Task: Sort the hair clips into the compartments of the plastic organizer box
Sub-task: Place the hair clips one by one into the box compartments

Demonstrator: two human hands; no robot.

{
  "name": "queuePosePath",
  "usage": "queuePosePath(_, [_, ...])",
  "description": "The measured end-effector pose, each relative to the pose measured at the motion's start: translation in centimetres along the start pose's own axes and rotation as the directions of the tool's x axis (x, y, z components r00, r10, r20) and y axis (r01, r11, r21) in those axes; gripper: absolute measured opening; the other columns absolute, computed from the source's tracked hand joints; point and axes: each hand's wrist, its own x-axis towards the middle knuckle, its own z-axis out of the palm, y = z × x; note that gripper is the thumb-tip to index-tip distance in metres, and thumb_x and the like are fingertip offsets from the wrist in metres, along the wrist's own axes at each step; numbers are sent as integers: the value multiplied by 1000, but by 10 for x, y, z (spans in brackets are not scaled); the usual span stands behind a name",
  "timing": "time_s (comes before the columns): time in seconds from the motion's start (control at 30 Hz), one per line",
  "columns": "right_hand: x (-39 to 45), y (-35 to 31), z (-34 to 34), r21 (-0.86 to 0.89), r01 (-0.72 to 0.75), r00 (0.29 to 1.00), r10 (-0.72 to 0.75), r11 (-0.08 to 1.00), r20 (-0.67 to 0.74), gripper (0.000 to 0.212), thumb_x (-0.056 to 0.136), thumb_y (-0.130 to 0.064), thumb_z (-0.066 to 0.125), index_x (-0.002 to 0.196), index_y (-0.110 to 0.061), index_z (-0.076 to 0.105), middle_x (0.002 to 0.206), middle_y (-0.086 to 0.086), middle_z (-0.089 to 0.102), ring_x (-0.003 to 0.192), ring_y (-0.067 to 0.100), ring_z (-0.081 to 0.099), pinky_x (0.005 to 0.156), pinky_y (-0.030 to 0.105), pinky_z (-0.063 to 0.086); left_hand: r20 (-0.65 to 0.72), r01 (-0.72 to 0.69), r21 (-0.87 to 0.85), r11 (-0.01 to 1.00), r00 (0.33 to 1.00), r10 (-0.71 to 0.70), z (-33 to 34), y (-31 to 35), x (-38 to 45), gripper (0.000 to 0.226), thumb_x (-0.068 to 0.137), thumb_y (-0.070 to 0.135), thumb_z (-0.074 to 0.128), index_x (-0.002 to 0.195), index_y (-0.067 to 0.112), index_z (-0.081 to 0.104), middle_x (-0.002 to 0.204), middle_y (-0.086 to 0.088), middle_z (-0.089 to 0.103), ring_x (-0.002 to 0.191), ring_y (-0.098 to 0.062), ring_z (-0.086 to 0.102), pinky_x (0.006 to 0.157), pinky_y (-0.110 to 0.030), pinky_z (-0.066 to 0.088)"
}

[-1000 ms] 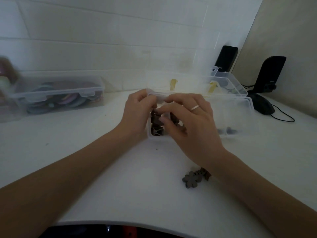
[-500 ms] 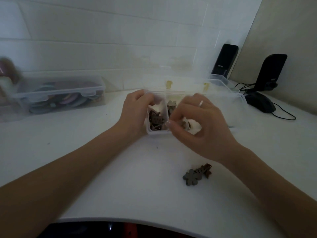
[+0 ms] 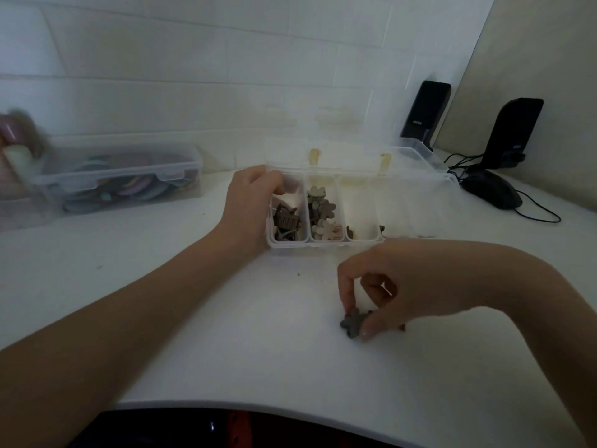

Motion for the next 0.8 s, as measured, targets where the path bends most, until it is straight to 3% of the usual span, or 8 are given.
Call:
queuePosePath(0.13, [6, -3, 2, 12, 79, 988, -76, 997, -136, 14, 77, -43, 70, 84, -34, 61, 56, -8, 57, 48, 2, 48, 50, 19, 40, 17, -43, 13, 999, 999, 42, -1, 0, 0, 16, 63, 13, 52, 65, 7, 66, 71, -8, 60, 73, -32, 57, 61, -34, 49])
queuePosePath(0.27, [2, -7, -2, 149, 259, 925, -201, 954, -322, 11, 78, -34, 71, 85, -28, 65, 45, -7, 51, 39, 4, 39, 45, 15, 35, 12, -49, -8, 999, 999, 50, 0, 3, -4, 17, 71, 0, 50, 61, 8, 62, 55, 6, 57, 55, -13, 55, 51, -24, 48])
queuePosePath(0.37, [3, -2, -5, 151, 312, 736, -138, 938, -663, 11, 76, -29, 71, 84, -24, 66, 44, -5, 52, 37, 6, 41, 44, 12, 34, 16, -33, -47, 998, 999, 33, -1, 2, -5, 10, 69, 4, 56, 61, 8, 61, 59, -1, 55, 58, -22, 54, 52, -29, 47])
queuePosePath(0.43, [8, 5, -4, 95, 235, 578, -61, 967, -814, 10, 79, -27, 70, 86, -23, 63, 45, -3, 55, 39, 10, 46, 44, 11, 37, 28, -53, -20, 998, 998, 54, -1, 1, -4, 7, 64, 11, 58, 58, 10, 62, 57, 2, 55, 64, -24, 54, 58, -34, 48])
queuePosePath(0.47, [11, 7, -3, 73, 180, 539, -36, 981, -842, 10, 81, -27, 69, 88, -24, 62, 46, -3, 55, 41, 11, 48, 44, 12, 38, 29, -64, 7, 998, 998, 63, 0, 2, -4, 7, 62, 13, 57, 58, 11, 62, 56, 5, 56, 65, -21, 54, 60, -34, 48])
queuePosePath(0.63, [23, 15, 3, 41, 69, 642, -13, 997, -767, 19, 86, -31, 62, 103, -37, 67, 57, -13, 56, 57, 0, 51, 53, 17, 35, 55, -33, -21, 999, 998, 34, 2, 1, -5, 9, 54, 18, 57, 49, 20, 63, 56, 6, 56, 69, -24, 52, 63, -38, 44])
queuePosePath(0.73, [23, 16, 3, 61, 88, 610, -6, 994, -792, 26, 87, -34, 61, 111, -40, 64, 60, -17, 53, 56, -2, 51, 55, 17, 34, 36, -19, 25, 999, 999, 18, 1, 2, -4, 26, 50, 22, 53, 62, 4, 67, 73, -13, 61, 76, -27, 57, 69, -48, 49])
queuePosePath(0.8, [21, 17, 2, 85, 108, 578, 7, 990, -816, 23, 86, -36, 60, 108, -41, 66, 58, -16, 52, 53, 2, 49, 55, 18, 33, 24, -15, 57, 998, 1000, 14, 2, 3, -5, 33, 54, 20, 50, 70, -5, 66, 80, -16, 62, 79, -23, 59, 73, -46, 51])
